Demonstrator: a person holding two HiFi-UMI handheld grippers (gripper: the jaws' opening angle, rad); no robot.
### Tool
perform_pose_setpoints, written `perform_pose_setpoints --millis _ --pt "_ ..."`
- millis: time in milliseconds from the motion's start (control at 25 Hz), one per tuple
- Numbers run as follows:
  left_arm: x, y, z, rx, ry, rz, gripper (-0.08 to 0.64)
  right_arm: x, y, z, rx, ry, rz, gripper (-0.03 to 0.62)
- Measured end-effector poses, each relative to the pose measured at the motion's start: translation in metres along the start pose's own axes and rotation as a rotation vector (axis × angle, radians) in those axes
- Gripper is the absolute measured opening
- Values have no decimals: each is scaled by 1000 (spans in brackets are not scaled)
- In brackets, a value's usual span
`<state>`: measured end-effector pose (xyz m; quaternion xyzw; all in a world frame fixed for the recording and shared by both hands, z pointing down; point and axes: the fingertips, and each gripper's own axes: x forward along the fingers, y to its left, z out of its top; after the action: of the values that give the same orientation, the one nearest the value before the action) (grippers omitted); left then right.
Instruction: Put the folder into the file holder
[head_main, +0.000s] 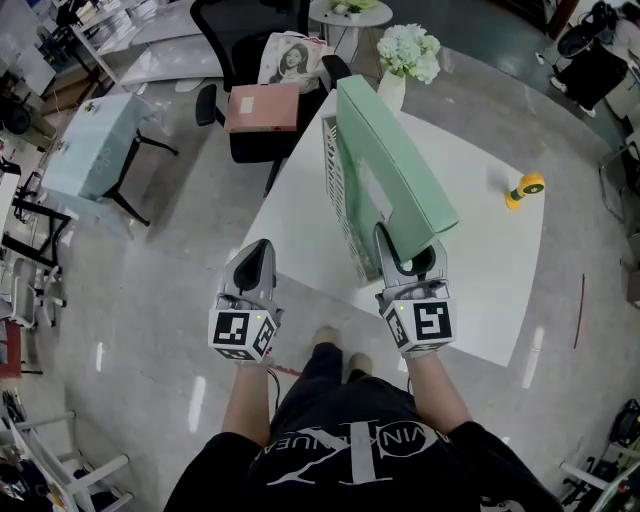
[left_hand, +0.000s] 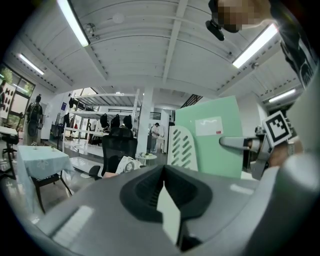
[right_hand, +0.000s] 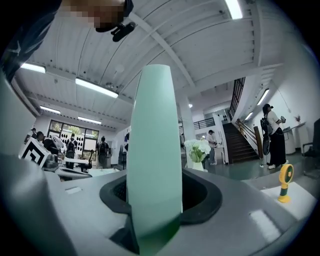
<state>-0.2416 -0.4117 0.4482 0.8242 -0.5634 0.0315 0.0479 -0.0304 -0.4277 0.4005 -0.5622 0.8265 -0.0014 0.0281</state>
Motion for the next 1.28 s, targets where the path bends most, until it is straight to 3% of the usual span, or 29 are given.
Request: perform_pose_setpoints --millis 480,1000,1280 --pt "0 -6 -8 -13 15 -6 0 0 0 -47 -1 195 20 212" --pt "-6 -11 -20 -23 28 6 0 0 0 -68 0 238 52 216" --pt "-12 -15 -22 -26 30 14 0 -2 4 -64 12 217 91 258"
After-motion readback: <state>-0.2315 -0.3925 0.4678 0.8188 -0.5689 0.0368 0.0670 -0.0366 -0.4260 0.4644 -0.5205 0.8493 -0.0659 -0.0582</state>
